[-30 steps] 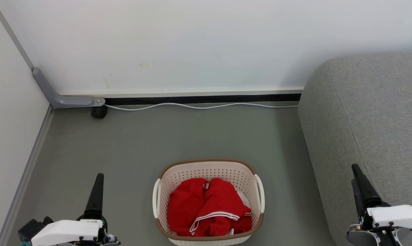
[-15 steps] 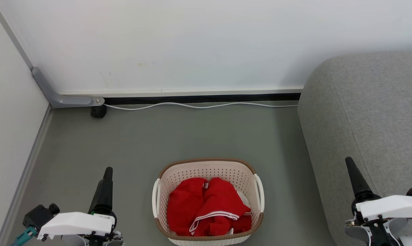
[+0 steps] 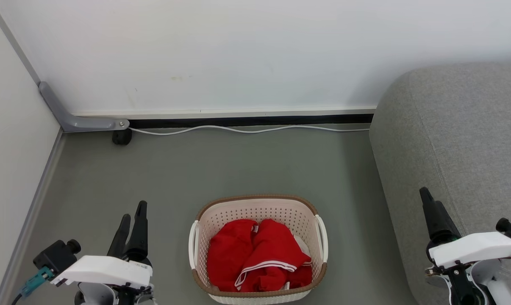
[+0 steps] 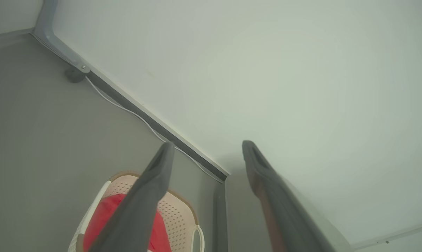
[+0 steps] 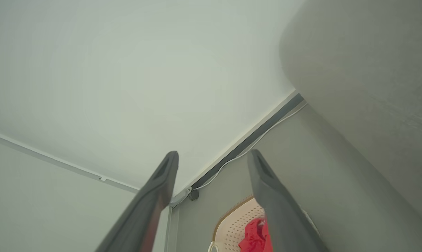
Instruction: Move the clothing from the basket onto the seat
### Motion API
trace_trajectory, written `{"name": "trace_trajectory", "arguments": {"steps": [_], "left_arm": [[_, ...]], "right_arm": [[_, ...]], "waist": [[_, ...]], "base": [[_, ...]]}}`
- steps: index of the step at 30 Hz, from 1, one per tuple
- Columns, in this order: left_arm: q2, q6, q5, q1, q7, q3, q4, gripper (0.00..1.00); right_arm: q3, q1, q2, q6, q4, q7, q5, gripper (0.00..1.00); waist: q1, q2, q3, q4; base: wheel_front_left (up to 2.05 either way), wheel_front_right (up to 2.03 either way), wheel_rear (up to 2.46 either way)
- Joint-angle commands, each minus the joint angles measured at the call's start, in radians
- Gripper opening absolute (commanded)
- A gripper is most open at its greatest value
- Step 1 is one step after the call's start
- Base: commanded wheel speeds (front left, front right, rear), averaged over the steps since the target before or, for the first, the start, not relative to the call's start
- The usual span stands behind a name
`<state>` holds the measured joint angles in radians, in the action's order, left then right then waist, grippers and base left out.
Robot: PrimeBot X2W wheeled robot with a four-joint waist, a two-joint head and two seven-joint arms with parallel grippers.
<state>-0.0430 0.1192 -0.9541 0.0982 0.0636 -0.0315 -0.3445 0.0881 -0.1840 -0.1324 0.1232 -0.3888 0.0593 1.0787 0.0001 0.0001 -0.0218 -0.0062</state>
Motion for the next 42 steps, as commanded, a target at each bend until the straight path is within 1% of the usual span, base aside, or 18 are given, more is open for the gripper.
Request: {"name": "trace_trajectory", "arguments": {"steps": [1,31,42], "left_arm": [[-0.013,0.007,0.041,0.065,0.015,0.011,0.020,1.00],[-0.020,0.009,0.410,0.112,0.100,-0.006,-0.006,1.00],[-0.018,0.010,0.550,0.119,0.133,0.006,-0.021,1.00]], "right_arm": [[0.020,-0.054,-0.022,0.005,0.015,0.020,-0.037,1.00],[0.089,-0.125,-0.062,0.006,-0.032,0.105,-0.359,1.00],[0.109,-0.145,-0.076,0.007,-0.059,0.137,-0.476,1.00]], "waist": [[-0.0001,-0.0001,0.000,0.000],[-0.0001,-0.0001,-0.004,-0.004],[-0.0001,-0.0001,0.000,-0.005]], "base": [[0.00,0.00,0.00],[0.00,0.00,0.00],[0.00,0.00,0.00]]}}
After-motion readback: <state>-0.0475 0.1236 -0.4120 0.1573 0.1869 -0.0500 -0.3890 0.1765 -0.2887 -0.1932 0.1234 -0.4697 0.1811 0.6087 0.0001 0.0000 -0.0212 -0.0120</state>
